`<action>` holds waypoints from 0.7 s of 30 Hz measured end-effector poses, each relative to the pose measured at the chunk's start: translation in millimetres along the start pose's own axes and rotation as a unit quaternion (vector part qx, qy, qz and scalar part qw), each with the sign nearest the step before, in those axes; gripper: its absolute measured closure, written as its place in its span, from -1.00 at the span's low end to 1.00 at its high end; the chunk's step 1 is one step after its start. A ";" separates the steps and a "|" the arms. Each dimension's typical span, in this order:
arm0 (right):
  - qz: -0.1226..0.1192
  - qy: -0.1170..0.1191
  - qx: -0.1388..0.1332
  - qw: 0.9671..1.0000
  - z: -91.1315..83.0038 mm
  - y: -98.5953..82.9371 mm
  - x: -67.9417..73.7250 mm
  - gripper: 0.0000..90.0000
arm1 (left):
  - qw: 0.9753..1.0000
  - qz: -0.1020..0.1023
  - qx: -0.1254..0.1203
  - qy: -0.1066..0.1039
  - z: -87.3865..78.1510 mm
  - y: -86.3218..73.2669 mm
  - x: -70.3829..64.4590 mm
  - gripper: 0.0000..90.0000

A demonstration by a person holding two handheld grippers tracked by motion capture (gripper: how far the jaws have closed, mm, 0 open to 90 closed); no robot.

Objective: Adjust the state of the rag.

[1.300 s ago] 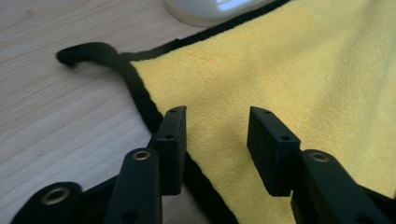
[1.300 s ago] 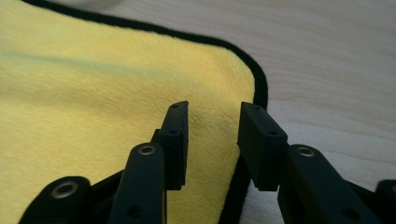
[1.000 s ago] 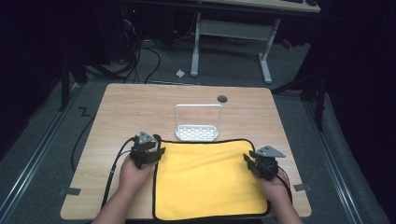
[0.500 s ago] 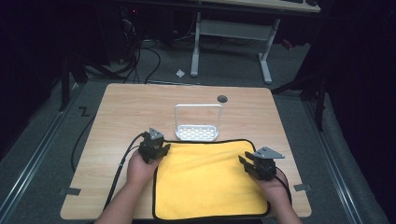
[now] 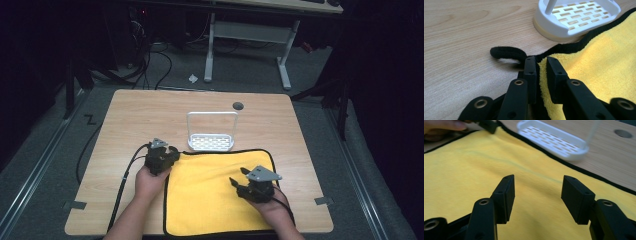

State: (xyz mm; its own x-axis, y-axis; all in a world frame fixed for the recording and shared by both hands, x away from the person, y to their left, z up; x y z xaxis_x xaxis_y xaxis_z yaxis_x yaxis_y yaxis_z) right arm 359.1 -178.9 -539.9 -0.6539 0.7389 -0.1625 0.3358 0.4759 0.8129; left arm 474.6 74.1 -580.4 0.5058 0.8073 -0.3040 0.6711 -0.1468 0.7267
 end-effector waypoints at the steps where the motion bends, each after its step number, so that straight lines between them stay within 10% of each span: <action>1: -0.017 0.014 0.009 1.000 7.4 5.2 17.1 -0.04 | 1.000 0.000 -0.001 0.000 -0.1 -0.1 -0.3 0.74; 21: -0.103 0.127 0.032 0.986 62.3 36.4 139.4 -0.08 | 1.000 0.002 -0.001 -0.001 -0.4 -0.4 -0.8 0.70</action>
State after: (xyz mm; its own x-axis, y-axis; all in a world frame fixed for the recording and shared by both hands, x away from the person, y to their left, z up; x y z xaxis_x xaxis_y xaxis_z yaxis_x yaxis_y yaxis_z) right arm 322.5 -28.9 -567.8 -0.8585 0.4846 -0.1680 0.2159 0.6385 0.7387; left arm 473.8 73.8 -580.3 0.5085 0.8062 -0.3025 0.6687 -0.1483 0.7286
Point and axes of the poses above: each handheld gripper's, and its own axes: z roughly forward along the jaws, y roughly out of its top, x roughly to its left, the point moved 7 cm from there along z, roughly forward along the jaws, and after that the axes turned 6 degrees about -z, right-handed, at the moved point
